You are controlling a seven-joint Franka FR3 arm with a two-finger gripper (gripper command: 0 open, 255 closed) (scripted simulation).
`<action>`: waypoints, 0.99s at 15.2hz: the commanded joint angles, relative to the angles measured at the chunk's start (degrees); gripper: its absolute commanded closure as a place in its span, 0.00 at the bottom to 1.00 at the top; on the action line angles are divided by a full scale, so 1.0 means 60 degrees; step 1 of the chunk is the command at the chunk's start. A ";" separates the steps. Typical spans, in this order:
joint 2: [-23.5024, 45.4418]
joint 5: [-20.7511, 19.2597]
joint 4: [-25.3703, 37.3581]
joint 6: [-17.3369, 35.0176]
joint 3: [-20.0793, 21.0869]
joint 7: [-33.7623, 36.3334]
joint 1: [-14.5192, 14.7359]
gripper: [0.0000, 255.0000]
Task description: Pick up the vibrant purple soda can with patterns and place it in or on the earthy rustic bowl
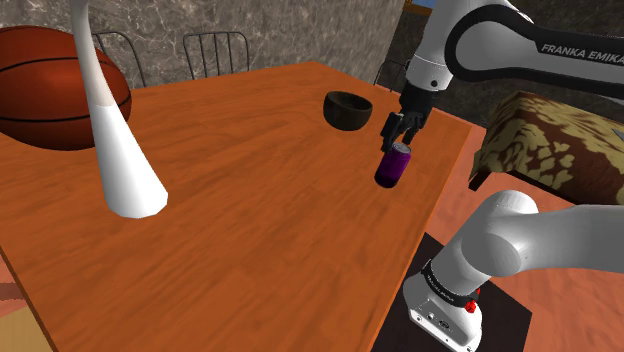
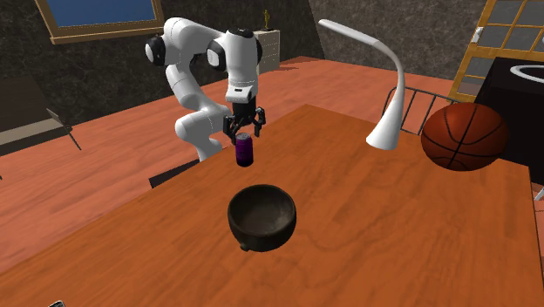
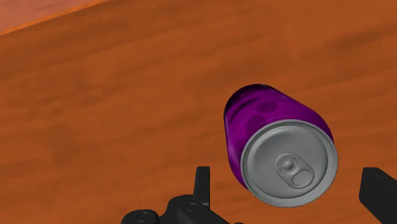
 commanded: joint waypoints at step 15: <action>-0.0098 -0.0010 -0.0547 0.0455 -0.0016 -0.0017 -0.0005 1.00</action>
